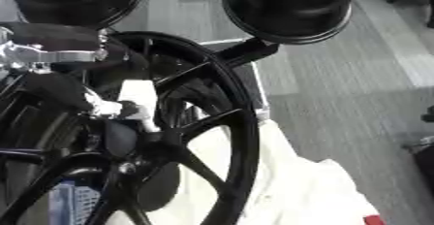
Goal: Pull the pin out of the wheel hub.
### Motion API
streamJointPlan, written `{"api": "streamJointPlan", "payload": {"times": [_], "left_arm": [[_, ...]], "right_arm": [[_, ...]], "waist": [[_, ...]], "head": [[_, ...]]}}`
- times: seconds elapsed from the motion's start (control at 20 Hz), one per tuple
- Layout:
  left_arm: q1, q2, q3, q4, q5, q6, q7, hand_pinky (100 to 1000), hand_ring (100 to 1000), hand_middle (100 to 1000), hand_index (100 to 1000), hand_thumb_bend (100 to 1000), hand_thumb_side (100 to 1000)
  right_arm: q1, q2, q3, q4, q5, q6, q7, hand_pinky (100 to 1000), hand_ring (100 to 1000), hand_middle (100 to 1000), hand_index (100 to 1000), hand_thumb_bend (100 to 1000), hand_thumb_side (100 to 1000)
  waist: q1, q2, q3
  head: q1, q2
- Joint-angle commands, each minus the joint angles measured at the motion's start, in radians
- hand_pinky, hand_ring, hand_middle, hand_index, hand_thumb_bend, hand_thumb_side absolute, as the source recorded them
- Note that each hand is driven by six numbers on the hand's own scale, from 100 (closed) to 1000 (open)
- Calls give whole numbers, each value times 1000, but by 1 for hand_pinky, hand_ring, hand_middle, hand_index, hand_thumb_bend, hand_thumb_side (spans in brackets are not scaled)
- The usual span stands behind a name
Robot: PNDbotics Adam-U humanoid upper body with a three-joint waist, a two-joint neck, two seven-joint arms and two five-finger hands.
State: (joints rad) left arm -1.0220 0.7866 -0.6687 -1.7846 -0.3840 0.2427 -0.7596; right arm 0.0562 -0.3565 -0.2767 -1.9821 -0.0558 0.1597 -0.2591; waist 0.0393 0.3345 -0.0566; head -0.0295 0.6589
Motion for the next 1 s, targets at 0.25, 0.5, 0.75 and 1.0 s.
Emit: {"api": "streamJointPlan", "payload": {"times": [0.25,0.5,0.75,1.0], "left_arm": [[-16,1,5,-13,20,-16,-10,930,903,709,917,332,801],[-16,-5,4,-17,24,-21,-10,891,845,607,883,296,767],[-14,-9,3,-13,15,-20,-10,859,785,539,873,256,705],[-13,-18,1,-5,13,-12,2,822,715,474,856,183,648]], "right_arm": [[-7,-11,-2,-18,-5,6,-7,763,576,506,679,100,607],[-7,-8,-3,-18,-7,10,-10,762,576,506,679,100,609],[-8,-5,-2,-18,-9,10,-11,763,576,506,679,100,609],[-8,-2,-2,-18,-10,9,-11,764,576,506,679,100,609]], "waist": [[-4,-11,-1],[-5,-9,-1],[-7,-9,-1],[-10,-9,-2]], "head": [[4,-8],[4,-10],[5,-12],[6,-14]]}}
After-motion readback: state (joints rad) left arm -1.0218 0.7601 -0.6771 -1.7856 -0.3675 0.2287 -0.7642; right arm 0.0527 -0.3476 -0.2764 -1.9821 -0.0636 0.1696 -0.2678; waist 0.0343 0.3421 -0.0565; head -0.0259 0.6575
